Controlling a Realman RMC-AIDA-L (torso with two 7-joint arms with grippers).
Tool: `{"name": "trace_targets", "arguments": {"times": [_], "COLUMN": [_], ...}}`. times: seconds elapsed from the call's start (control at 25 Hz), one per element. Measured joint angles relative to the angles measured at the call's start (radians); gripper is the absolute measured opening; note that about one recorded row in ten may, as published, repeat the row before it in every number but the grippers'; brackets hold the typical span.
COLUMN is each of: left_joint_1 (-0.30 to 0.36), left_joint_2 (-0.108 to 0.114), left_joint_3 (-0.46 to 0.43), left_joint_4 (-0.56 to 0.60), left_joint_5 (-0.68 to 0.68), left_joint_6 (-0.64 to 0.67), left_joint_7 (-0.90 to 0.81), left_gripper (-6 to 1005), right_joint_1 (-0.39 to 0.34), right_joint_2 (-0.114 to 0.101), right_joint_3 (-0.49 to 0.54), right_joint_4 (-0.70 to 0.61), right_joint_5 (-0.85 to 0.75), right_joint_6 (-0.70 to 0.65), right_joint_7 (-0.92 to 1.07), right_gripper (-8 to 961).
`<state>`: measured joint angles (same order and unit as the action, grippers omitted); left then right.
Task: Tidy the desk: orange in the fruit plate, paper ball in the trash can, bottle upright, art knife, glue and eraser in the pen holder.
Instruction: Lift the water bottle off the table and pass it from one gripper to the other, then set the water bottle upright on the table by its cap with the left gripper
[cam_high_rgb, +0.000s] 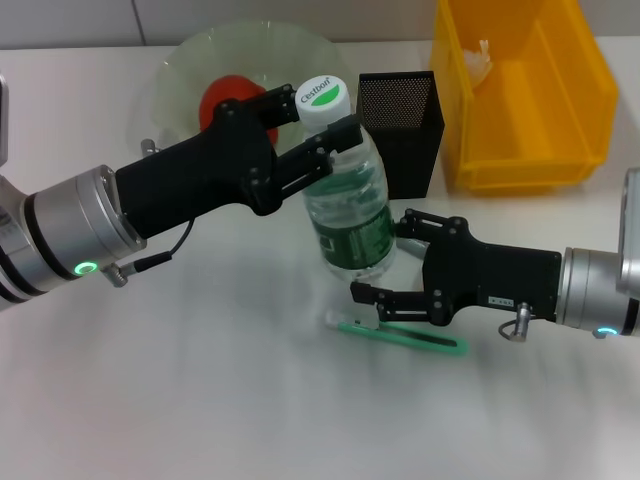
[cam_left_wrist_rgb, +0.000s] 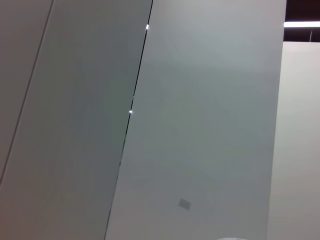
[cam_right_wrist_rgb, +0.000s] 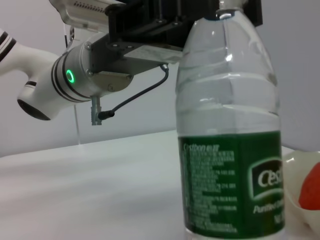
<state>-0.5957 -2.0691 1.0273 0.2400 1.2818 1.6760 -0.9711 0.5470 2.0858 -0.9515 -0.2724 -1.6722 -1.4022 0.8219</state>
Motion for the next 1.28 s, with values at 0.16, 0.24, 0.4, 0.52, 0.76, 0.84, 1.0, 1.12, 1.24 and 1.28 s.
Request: {"name": "trace_targets", "arguments": {"times": [0.16, 0.24, 0.4, 0.52, 0.76, 0.84, 1.0, 1.12, 1.24, 1.28], "left_joint_1": [0.003, 0.01, 0.018, 0.018, 0.018, 0.018, 0.017, 0.017, 0.026, 0.026], "left_joint_2": [0.0, 0.001, 0.002, 0.003, 0.003, 0.003, 0.003, 0.003, 0.003, 0.003], "left_joint_3": [-0.001, -0.011, -0.012, -0.012, -0.012, -0.012, -0.012, -0.012, -0.019, -0.019], "left_joint_4": [0.004, 0.011, 0.021, 0.022, 0.024, 0.027, 0.029, 0.029, 0.029, 0.029], "left_joint_5": [0.0, 0.0, 0.0, 0.0, 0.0, 0.001, 0.001, 0.001, 0.001, 0.001], "left_joint_6": [0.0, 0.0, -0.003, -0.003, -0.002, -0.002, -0.006, -0.012, -0.032, -0.032], "left_joint_7": [0.0, 0.001, 0.001, 0.0, 0.0, 0.0, 0.0, 0.001, 0.008, 0.008], "left_gripper": [443, 443, 443, 444, 444, 443, 443, 443, 444, 444], "right_joint_1": [-0.011, -0.018, -0.03, -0.03, -0.03, -0.03, -0.03, -0.034, -0.048, -0.051], "right_joint_2": [-0.001, -0.001, 0.0, 0.001, 0.0, 0.0, 0.0, -0.003, -0.005, -0.005], "right_joint_3": [0.0, 0.001, 0.008, 0.008, 0.006, 0.005, 0.004, 0.008, 0.012, 0.012], "right_joint_4": [0.001, 0.002, 0.0, -0.001, -0.001, -0.002, -0.004, -0.005, -0.008, -0.009], "right_joint_5": [0.0, 0.002, 0.006, 0.007, 0.007, 0.008, 0.009, 0.01, 0.01, 0.01], "right_joint_6": [0.004, 0.005, 0.0, -0.002, -0.003, -0.003, -0.006, -0.024, -0.045, -0.05], "right_joint_7": [-0.009, -0.015, -0.022, -0.022, -0.023, -0.023, -0.023, -0.024, -0.025, -0.025], "right_gripper": [825, 825, 825, 825, 824, 824, 824, 824, 824, 824]}}
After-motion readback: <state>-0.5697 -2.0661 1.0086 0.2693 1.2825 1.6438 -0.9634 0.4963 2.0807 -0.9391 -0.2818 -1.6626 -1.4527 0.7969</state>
